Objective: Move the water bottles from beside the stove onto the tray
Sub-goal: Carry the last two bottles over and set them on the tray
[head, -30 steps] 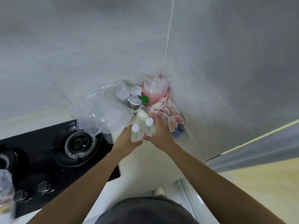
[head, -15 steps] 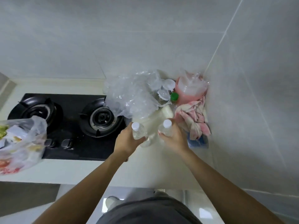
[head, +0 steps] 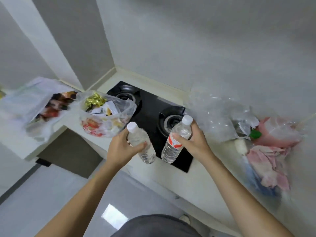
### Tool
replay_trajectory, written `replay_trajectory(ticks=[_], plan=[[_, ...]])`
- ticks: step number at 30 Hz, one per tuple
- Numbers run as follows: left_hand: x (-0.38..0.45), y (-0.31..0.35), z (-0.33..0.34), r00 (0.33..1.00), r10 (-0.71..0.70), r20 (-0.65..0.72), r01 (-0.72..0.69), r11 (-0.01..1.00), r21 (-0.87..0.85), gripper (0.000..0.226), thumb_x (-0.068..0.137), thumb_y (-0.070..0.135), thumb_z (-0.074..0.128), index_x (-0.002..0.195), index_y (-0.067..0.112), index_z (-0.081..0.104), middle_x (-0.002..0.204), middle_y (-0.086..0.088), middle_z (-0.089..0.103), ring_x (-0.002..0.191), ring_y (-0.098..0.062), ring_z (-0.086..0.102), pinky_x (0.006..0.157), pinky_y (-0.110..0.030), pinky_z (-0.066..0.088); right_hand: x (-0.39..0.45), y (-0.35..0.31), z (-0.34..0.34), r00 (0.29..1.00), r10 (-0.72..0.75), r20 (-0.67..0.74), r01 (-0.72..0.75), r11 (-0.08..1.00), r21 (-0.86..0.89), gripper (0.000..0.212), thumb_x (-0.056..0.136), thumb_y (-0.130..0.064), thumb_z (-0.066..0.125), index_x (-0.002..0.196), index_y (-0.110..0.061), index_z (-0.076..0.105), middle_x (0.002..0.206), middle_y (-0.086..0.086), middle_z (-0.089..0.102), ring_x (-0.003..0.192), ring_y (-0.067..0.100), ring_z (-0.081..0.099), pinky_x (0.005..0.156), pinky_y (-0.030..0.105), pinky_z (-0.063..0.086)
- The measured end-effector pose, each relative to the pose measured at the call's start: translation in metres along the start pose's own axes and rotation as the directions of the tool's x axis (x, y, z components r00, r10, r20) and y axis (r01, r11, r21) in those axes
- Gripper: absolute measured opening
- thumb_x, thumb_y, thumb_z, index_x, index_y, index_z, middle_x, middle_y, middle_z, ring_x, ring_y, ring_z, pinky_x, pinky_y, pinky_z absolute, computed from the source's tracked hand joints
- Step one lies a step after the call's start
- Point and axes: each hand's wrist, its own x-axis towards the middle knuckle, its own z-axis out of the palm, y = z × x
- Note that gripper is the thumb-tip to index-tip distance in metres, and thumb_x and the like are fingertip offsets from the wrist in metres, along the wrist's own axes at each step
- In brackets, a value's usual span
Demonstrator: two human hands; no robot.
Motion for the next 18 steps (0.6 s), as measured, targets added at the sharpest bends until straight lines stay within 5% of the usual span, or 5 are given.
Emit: replay_trajectory(ticks=[3,7,10,15,18], plan=[[-0.016,-0.031,-0.078,0.991,-0.054,-0.125,0.046,0.997,-0.069,0.040,0.072,0.041,0.089,0.106,0.032,0.070,0.094,0.016,0.077,0.087,-0.001,0.071,0.076,-0.037,0.059,0.007,-0.064,0.077,0.994,-0.081,0.073,0.073,0.991,0.111,0.040,0.084,-0.028,0.086,0.119,-0.029,0.065,0.109,-0.008,0.078,0.105,0.010,0.074,0.090,0.031,0.059],[-0.041,-0.076,-0.182,0.965,-0.092,-0.246,0.063,0.990,-0.124,0.044,0.067,0.047,0.087,0.106,0.035,0.073,0.099,0.014,0.079,0.092,-0.010,0.076,0.082,-0.051,0.062,0.010,-0.137,0.187,0.961,-0.181,0.208,0.129,0.962,0.240,0.039,0.090,-0.017,0.084,0.124,-0.021,0.065,0.110,-0.009,0.078,0.106,0.012,0.075,0.084,0.025,0.059],[-0.066,-0.110,-0.253,0.923,-0.143,-0.359,0.087,0.982,-0.167,0.043,0.068,0.048,0.089,0.106,0.033,0.073,0.099,0.010,0.080,0.093,-0.016,0.077,0.082,-0.054,0.063,0.010,-0.183,0.268,0.917,-0.250,0.311,0.162,0.945,0.282,0.051,0.087,-0.029,0.085,0.133,-0.027,0.062,0.125,-0.004,0.074,0.118,0.015,0.071,0.096,0.038,0.060],[-0.110,-0.161,-0.350,0.785,-0.267,-0.558,0.139,0.955,-0.262,0.038,0.075,0.032,0.093,0.109,0.029,0.075,0.098,0.012,0.080,0.091,-0.007,0.074,0.082,-0.045,0.065,0.011,-0.241,0.399,0.826,-0.338,0.450,0.193,0.921,0.338,0.064,0.081,-0.039,0.089,0.135,-0.030,0.056,0.127,-0.002,0.071,0.123,0.019,0.069,0.107,0.055,0.054],[-0.136,-0.199,-0.402,0.675,-0.351,-0.649,0.184,0.932,-0.312,0.041,0.077,0.027,0.094,0.114,0.023,0.075,0.104,0.009,0.080,0.098,-0.008,0.075,0.086,-0.036,0.064,0.011,-0.270,0.482,0.744,-0.376,0.553,0.181,0.909,0.375,0.060,0.083,-0.032,0.089,0.134,-0.025,0.057,0.127,0.000,0.072,0.121,0.020,0.070,0.103,0.047,0.057]])
